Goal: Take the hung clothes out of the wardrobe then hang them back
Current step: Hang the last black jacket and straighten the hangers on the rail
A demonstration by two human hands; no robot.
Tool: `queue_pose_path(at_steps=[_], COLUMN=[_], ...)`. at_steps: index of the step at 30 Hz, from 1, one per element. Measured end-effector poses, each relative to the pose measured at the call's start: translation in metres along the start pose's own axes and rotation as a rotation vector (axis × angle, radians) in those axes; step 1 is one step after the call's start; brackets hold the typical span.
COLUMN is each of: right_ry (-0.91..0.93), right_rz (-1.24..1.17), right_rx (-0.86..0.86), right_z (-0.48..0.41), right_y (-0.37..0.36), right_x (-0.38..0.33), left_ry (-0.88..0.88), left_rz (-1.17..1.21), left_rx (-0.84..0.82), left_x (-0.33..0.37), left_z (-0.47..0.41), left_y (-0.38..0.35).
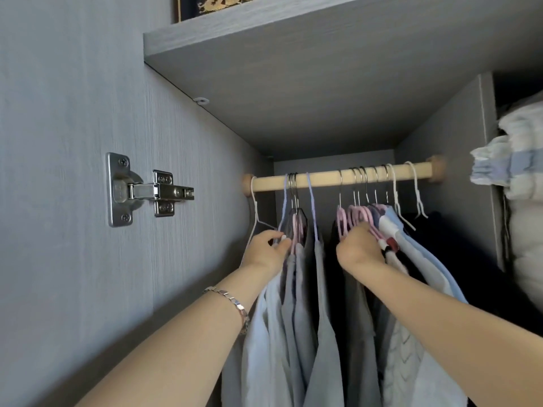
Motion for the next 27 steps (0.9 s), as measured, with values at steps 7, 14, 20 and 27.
queue_pose_path(at_steps=[7, 14, 20, 27], right_ry=[0.265, -0.058, -0.220, -0.131], right_rz=[-0.103, -0.269, -0.300, -0.190], right_rx=[-0.169, -0.360, -0.270, -0.128], right_z=[0.030, 0.033, 0.013, 0.011], right_y=[-0.015, -0.039, -0.018, -0.009], right_x=[-0.056, -0.031, 0.004, 0.000], left_ry=[0.034, -0.014, 0.002, -0.482], left_rz=[-0.158, -0.300, -0.323, -0.857], left_rx=[0.047, -0.149, -0.041, 0.178], left_x=[-0.002, 0.015, 0.011, 0.040], left_z=[-0.009, 0.006, 0.004, 0.015], left_y=[0.020, -0.004, 0.003, 0.017])
Point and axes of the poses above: each hand's wrist, its own z-axis away from the middle knuckle, its own y-axis out of the back of the hand, x = y × z, the point moved 8 cm from there along -z, towards the middle knuckle, and after that the axes turned 15 degrees about x, right-handed, at the moved point
